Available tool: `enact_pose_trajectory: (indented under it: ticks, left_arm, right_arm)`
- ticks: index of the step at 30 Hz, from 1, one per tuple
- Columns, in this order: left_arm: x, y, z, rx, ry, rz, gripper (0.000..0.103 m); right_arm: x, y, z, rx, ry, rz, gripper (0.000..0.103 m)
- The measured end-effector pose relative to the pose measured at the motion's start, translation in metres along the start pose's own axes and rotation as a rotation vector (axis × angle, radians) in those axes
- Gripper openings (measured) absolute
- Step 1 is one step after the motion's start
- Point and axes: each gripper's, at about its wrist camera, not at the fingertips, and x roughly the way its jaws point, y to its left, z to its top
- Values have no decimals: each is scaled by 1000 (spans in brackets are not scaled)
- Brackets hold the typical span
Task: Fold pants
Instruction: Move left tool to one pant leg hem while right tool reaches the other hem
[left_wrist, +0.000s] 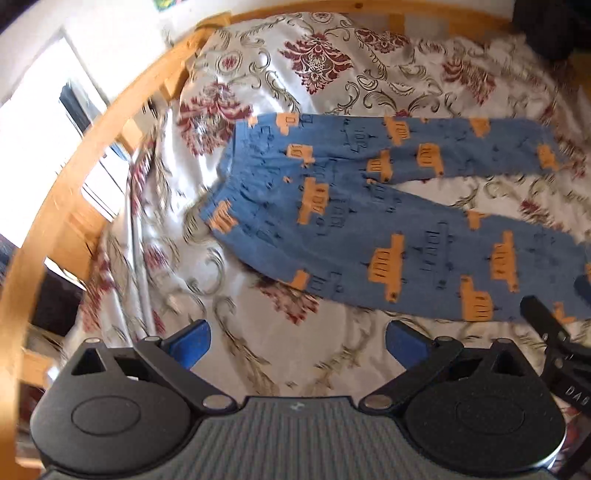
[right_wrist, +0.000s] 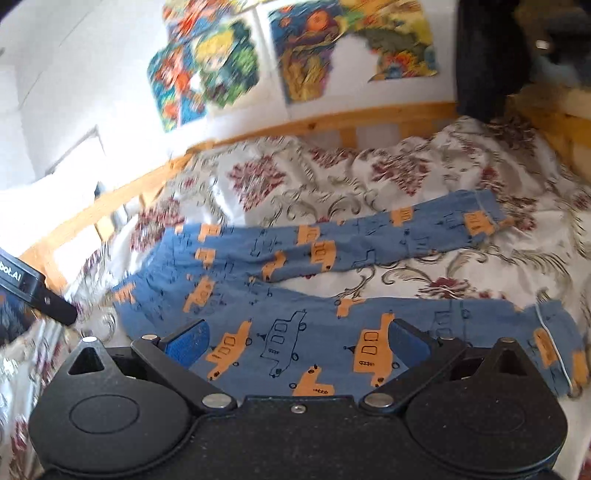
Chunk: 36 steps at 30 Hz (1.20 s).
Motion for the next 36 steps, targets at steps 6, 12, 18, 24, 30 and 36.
enact_pose_trajectory:
  ticks: [6,12,18,24,30,36]
  left_arm:
    - [10,-3,33,79,-41,-8,103]
    - [63,13,75,221,-231,-115,103]
    - [125,2,119,383,-334,-52,103]
    - [184,-2,180,480,-476,-110,103]
    - [255,-4,224,701,-480,-188,103]
    - [295,13,274,716,-352,-329,90]
  right_arm:
    - [60,-1,25,-14,-23,35,102]
    - [86,-27,5,-52,-81,93,103]
    - [134,-43,15,24,-59,108,103]
    - [163,-62,23,57,20,96,103]
    - [212,-68,83,-74,89,86,102]
    - [316,-66,162,-334,263,183,93]
